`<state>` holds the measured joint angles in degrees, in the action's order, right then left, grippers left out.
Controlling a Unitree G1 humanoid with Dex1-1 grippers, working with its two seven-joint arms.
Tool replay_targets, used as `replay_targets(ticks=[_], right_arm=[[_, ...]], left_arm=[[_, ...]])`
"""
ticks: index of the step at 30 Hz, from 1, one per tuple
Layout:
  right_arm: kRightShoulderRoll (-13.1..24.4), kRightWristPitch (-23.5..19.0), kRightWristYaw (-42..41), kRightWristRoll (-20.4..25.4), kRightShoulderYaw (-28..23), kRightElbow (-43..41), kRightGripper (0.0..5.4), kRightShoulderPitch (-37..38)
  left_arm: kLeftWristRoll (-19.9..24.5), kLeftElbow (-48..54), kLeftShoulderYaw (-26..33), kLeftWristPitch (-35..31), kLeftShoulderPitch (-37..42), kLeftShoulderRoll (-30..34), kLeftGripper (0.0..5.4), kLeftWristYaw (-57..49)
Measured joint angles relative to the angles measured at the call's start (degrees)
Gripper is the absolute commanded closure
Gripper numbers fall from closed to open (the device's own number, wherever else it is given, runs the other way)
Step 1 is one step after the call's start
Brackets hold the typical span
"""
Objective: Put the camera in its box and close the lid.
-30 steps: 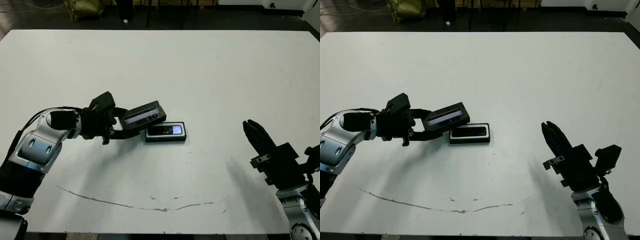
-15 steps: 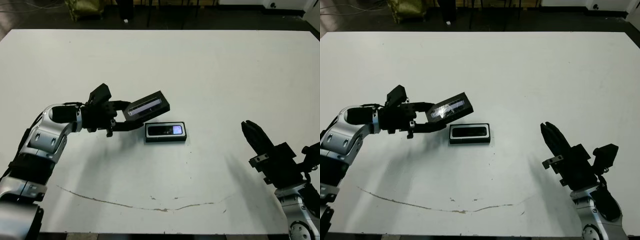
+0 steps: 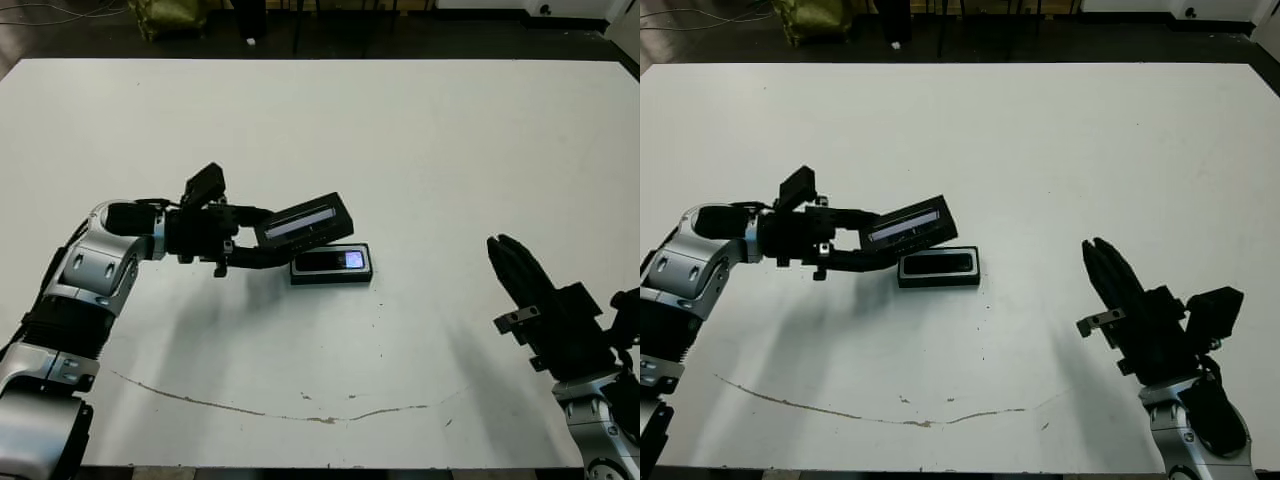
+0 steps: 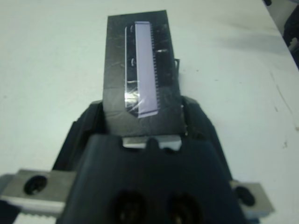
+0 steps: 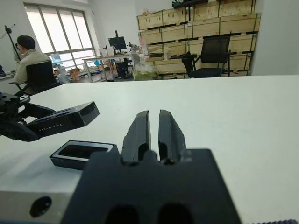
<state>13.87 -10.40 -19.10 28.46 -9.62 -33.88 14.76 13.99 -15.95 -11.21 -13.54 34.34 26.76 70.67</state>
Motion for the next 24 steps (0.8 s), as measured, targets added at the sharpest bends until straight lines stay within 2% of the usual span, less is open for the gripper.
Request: replay_targets(ticks=[4, 13, 24], right_arm=[[0.3, -1.3, 0.7, -0.4, 0.0, -1.2, 5.40, 0.2], [1.0, -1.3, 0.4, -1.1, 0.1, -1.0, 5.40, 0.1], [1.2, -0.9, -1.1, -1.1, 0.1, 0.8, 5.40, -0.3]], left_arm=[[-0.4, 1.6, -0.5, -0.3, -0.3, 0.0, 3.07, -0.3], [-3.2, 1.4, -1.4, 5.0, -1.8, -1.1, 3.07, -4.3], [-6.1, -4.8, -2.9, 9.2, -0.7, -1.9, 3.07, -4.5]])
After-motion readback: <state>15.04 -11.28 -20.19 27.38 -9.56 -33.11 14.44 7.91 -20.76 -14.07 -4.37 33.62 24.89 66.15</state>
